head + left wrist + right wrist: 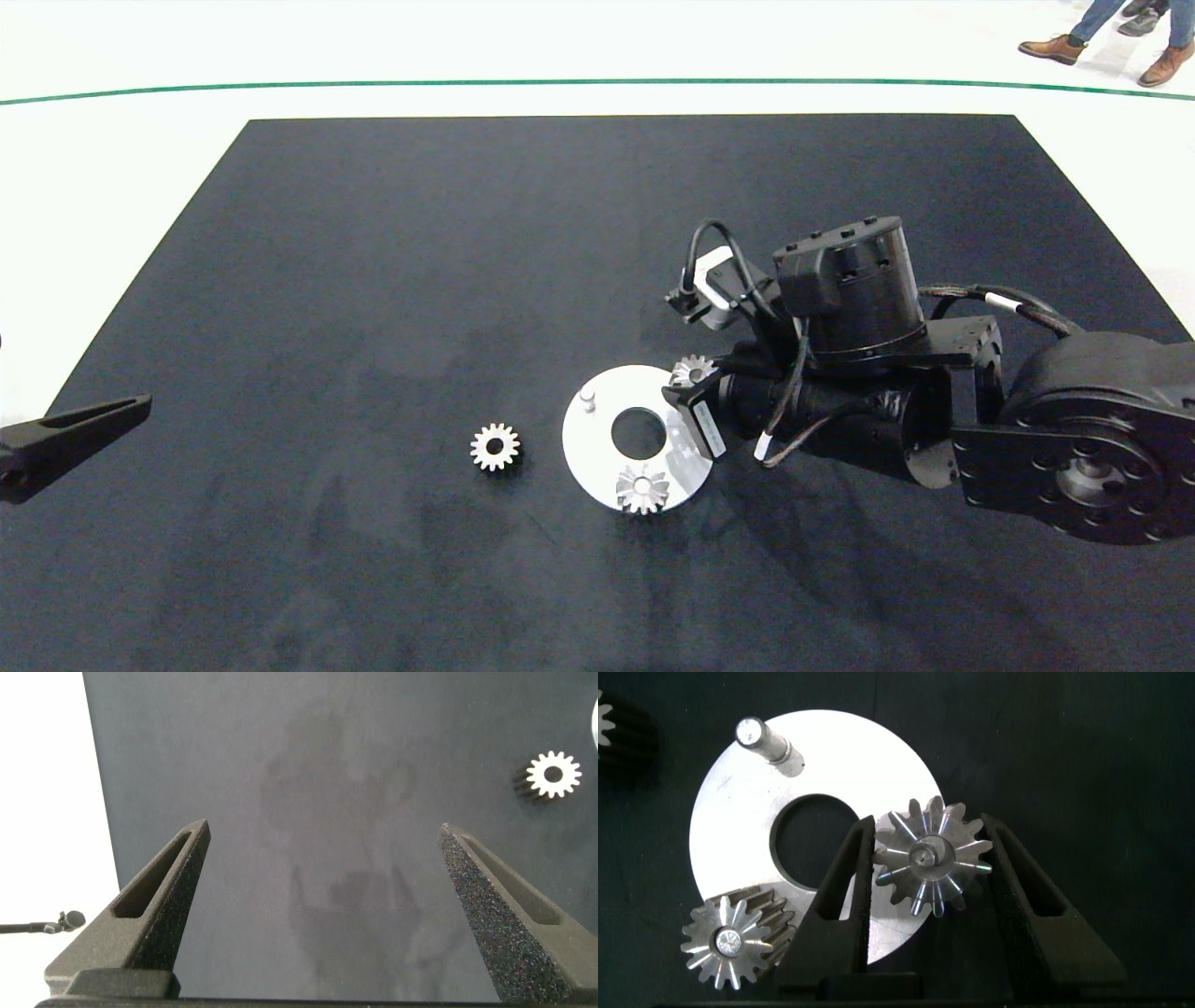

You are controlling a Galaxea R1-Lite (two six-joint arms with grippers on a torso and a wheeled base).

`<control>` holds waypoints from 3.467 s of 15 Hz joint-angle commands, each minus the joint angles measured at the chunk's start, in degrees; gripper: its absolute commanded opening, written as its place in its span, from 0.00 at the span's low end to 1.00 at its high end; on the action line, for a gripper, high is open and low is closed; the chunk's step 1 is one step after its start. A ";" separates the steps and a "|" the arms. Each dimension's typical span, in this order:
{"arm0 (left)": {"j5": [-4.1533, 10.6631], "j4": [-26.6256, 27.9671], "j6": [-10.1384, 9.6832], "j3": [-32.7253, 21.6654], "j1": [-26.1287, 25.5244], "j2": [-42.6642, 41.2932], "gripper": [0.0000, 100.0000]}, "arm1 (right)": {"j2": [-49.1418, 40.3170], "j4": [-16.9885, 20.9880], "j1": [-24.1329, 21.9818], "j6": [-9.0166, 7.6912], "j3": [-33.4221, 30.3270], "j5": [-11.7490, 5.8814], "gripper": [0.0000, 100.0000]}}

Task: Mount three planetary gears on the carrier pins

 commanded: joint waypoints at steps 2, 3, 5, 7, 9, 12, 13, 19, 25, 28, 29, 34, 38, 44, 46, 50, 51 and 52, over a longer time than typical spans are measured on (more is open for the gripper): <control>0.00 0.10 0.09 -0.01 0.00 -0.12 1.00 | 0.12 0.48 0.13 -0.05 -0.05 -0.05 0.00; 0.00 0.10 0.09 -0.01 0.00 -0.21 1.00 | 0.12 0.48 0.13 -0.05 -0.05 -0.05 0.00; 0.00 0.10 0.09 -0.01 0.00 -0.21 1.00 | 0.12 0.48 0.13 -0.05 0.04 -0.05 0.00; 0.00 0.10 0.09 -0.01 0.00 -0.21 1.00 | -0.06 0.56 0.13 -0.05 0.04 -0.05 0.00; 0.00 0.10 0.09 -0.01 0.00 -0.21 1.00 | -0.41 0.65 0.13 -0.05 0.13 -0.05 0.00; 0.00 0.46 0.09 -0.09 0.00 -0.21 1.00 | -0.50 2.06 0.13 -0.05 0.04 0.04 0.00; 0.00 0.46 0.09 -0.09 0.00 -0.21 1.00 | -0.23 2.06 0.13 -0.05 0.04 0.04 0.00; 0.00 0.54 0.09 -0.09 0.00 -0.21 1.00 | -0.14 1.53 -0.23 0.03 0.04 0.04 1.00; 0.00 0.54 0.09 -0.09 0.00 -0.21 1.00 | -0.14 1.44 -0.23 0.12 -0.05 0.31 1.00; 0.00 0.54 0.09 -0.18 0.00 -0.12 1.00 | -9.28 1.97 0.30 0.56 0.74 0.39 1.00; 0.00 0.54 0.09 -0.18 -0.09 -0.12 1.00 | -11.75 2.06 0.48 0.65 1.18 0.31 1.00; -0.18 5.11 1.23 1.66 -2.99 0.05 1.00 | -34.25 15.07 -12.62 0.56 7.42 0.13 1.00; 1.76 6.61 0.97 4.83 -12.84 1.72 1.00 | -43.47 25.17 -19.12 0.30 8.30 0.22 1.00; 4.92 3.09 -2.02 5.88 -20.39 10.42 1.00 | -41.89 25.88 -19.47 -0.05 8.74 0.13 1.00; 6.77 2.13 -2.99 5.97 -23.65 12.00 1.00 | -41.54 25.70 -19.47 -0.14 8.39 0.13 1.00; 10.55 -3.76 -4.22 5.97 -30.85 18.16 1.00 | -41.72 26.58 -20.27 -0.32 8.83 0.22 1.00; 10.55 -4.55 -5.10 5.62 -31.29 19.65 1.00 | -41.54 27.02 -20.18 -0.32 9.53 0.31 1.00; 10.55 -5.70 -5.54 5.44 -31.20 21.67 1.00 | -41.36 26.93 -20.00 -0.32 10.41 0.31 1.00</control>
